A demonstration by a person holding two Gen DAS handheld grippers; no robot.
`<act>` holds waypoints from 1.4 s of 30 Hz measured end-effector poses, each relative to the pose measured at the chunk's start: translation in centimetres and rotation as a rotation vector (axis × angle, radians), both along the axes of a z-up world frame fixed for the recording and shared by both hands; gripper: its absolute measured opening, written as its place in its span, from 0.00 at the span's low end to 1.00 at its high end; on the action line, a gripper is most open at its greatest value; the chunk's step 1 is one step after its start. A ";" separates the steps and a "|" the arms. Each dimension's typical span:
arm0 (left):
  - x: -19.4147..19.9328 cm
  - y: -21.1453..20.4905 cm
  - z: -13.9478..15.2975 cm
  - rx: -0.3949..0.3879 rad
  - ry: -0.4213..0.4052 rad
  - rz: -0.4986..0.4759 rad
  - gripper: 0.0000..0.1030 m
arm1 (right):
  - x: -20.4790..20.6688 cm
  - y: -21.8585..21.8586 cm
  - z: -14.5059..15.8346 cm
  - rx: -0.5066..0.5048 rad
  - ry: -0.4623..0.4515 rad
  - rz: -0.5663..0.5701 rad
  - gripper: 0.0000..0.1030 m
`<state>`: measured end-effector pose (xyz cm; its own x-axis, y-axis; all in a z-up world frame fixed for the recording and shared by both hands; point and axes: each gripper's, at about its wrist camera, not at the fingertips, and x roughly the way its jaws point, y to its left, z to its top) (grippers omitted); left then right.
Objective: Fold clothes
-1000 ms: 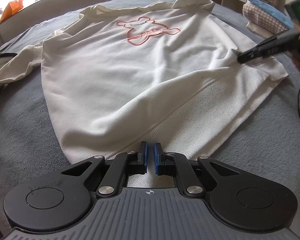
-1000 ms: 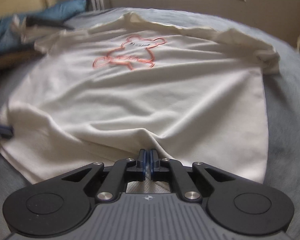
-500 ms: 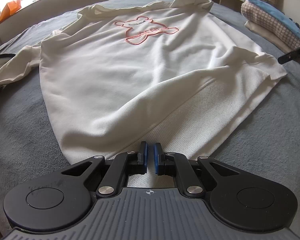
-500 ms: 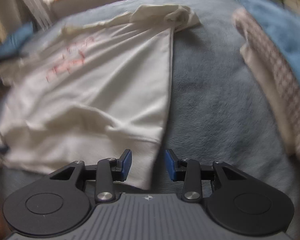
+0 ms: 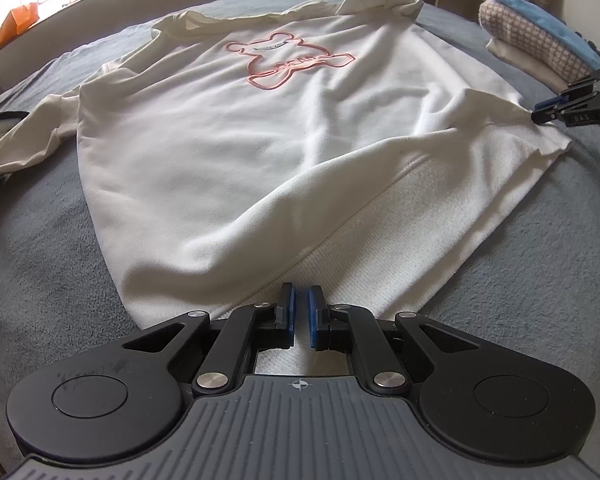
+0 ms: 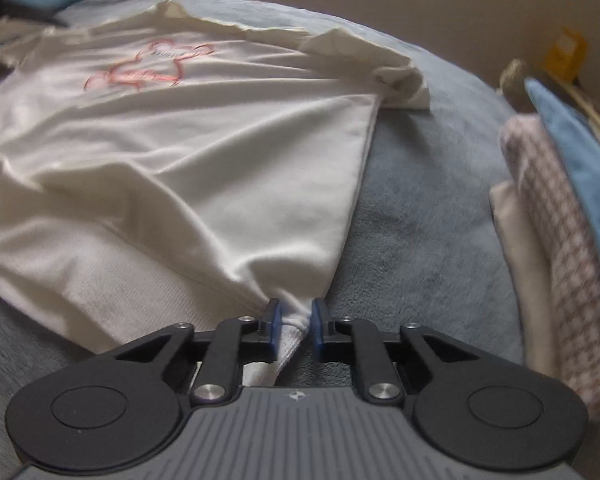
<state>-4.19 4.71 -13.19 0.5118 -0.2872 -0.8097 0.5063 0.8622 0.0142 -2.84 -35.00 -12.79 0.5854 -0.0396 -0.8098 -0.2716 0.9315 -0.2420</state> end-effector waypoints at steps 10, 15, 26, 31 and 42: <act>0.0 0.1 0.0 -0.001 0.000 -0.006 0.06 | -0.8 2.8 1.6 -0.039 -0.022 0.198 0.19; 0.0 0.1 -0.1 -0.002 -0.004 -0.011 0.06 | 0.3 2.8 -0.4 -0.062 0.006 0.198 0.15; 0.1 0.4 0.0 -0.007 -0.002 -0.032 0.06 | 0.7 2.2 -1.3 -0.093 -0.041 0.141 0.00; -0.4 0.9 0.2 -0.011 0.003 -0.046 0.06 | 0.6 0.8 -0.3 -0.064 -0.050 0.041 0.07; -2.6 1.2 1.4 0.019 -0.019 -0.173 0.08 | -4.8 3.2 4.4 0.039 -0.001 0.251 0.19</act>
